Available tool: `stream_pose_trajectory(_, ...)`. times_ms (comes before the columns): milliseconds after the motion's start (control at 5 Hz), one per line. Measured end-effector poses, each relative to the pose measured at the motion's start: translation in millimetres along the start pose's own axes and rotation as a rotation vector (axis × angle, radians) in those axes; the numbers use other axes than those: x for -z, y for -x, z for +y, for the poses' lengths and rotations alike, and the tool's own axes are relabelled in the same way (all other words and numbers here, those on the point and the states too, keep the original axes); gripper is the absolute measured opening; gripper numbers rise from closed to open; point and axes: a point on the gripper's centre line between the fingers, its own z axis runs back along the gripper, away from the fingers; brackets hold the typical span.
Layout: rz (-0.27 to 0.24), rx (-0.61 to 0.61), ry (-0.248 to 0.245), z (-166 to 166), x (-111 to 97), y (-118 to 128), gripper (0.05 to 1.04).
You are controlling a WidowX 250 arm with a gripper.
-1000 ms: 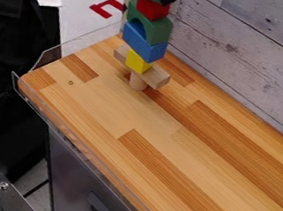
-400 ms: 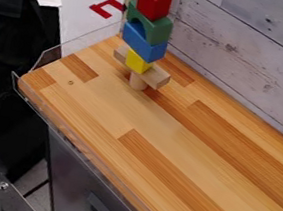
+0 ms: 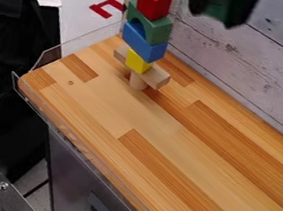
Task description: Remove the cube from the tower and put it in the middle of the table
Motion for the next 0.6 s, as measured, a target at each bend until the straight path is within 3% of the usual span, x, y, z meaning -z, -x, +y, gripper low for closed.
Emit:
stream_pose_trajectory(200, -0.013, 0.062, -0.021, -26.3, 12.6, -3.2, 0.529)
stream_pose_trajectory(600, 0.121, 0.117, -0.061, -43.2, 68.3, -35.6, 0.529)
